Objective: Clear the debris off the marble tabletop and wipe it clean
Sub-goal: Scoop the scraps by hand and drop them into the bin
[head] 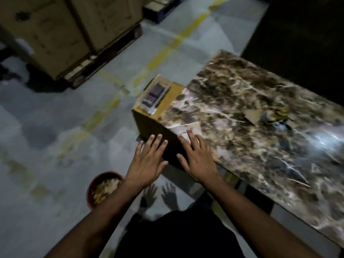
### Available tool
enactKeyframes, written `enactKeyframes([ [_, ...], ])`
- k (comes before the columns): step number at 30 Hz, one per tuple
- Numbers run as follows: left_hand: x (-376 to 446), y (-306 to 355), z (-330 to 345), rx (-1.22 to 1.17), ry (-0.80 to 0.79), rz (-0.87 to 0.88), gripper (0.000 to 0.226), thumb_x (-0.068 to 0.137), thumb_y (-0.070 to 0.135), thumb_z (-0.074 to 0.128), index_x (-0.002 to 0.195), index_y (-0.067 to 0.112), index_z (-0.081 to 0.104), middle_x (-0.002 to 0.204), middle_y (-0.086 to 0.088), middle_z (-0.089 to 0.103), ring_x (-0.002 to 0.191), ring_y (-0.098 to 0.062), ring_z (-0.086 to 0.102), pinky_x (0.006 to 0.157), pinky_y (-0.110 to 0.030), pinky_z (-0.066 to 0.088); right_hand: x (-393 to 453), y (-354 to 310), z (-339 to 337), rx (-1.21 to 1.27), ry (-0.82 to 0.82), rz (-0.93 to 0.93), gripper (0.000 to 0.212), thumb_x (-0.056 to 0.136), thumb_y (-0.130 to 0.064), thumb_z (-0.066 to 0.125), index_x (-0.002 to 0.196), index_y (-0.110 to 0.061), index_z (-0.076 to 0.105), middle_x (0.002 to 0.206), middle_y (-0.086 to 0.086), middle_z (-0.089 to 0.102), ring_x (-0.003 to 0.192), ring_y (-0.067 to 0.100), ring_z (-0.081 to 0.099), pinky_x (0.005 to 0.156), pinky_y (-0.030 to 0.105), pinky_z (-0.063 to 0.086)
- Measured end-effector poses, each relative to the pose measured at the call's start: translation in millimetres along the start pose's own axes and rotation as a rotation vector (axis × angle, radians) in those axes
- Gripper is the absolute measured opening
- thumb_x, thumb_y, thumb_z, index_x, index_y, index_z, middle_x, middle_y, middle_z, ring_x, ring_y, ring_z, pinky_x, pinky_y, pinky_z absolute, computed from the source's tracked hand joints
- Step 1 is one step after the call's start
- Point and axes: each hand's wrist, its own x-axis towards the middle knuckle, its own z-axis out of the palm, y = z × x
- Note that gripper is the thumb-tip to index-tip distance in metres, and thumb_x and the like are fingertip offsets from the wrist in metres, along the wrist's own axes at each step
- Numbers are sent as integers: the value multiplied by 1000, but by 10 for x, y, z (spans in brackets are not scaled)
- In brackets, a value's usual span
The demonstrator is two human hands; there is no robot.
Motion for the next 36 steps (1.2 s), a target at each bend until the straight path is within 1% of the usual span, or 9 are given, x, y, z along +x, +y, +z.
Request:
enactKeyframes([
  [7,1492,1300,274,-24,-96,245,57,93,54,40,136,19,53,135,-7,56,123,-30,50,99,-43,38,-412,1837,-221,73,-91,410,70,103,-45,49,161,-26,15,167,13,15,143,39,29,109,48,38],
  [11,2030,1930,357,-45,-162,377,45,92,52,48,123,20,49,117,-4,49,105,-30,49,82,-42,42,-579,2677,-325,248,-74,703,80,96,-42,64,160,-24,18,165,14,15,147,39,26,112,46,37],
  [15,2319,2280,460,-41,-175,414,50,89,55,52,126,20,48,113,-5,46,100,-31,47,81,-44,43,-473,3108,-368,450,-59,742,83,86,-33,81,152,-21,32,155,13,27,131,36,48,95,41,48],
  [23,3021,2653,450,-248,-231,520,58,94,45,53,145,22,41,145,-1,46,131,-25,43,101,-43,42,189,3379,-540,687,295,806,19,86,0,68,102,-11,65,94,4,66,86,28,64,65,23,40],
  [27,3272,2618,383,-328,-13,470,38,90,44,49,118,19,55,113,-2,53,106,-25,50,89,-42,46,147,3702,-839,570,477,741,8,90,-10,70,93,-17,67,88,-4,67,77,14,63,72,29,55],
  [29,3364,2598,410,-398,60,387,40,89,47,50,114,16,54,113,-2,51,104,-24,48,89,-41,45,109,4024,-966,441,538,788,12,91,-27,72,97,-23,63,96,-7,64,87,14,60,73,30,49],
  [32,3481,2623,502,-500,-48,270,67,91,58,45,143,17,41,148,-5,40,136,-27,36,111,-45,35,149,4411,-956,310,311,816,51,91,-58,63,137,-41,52,147,1,48,134,30,41,107,51,41],
  [34,3535,2741,541,-553,-150,229,75,95,61,34,157,21,23,165,-3,21,152,-23,16,122,-41,16,231,4502,-837,315,169,735,66,89,-73,51,150,-54,33,167,-1,21,151,35,15,118,66,13],
  [36,3548,2925,588,-585,-169,229,69,101,59,27,160,26,14,168,1,13,155,-17,7,125,-40,6,310,4435,-662,304,112,648,70,89,-80,41,153,-59,22,171,-3,7,155,31,-1,118,64,-4],
])
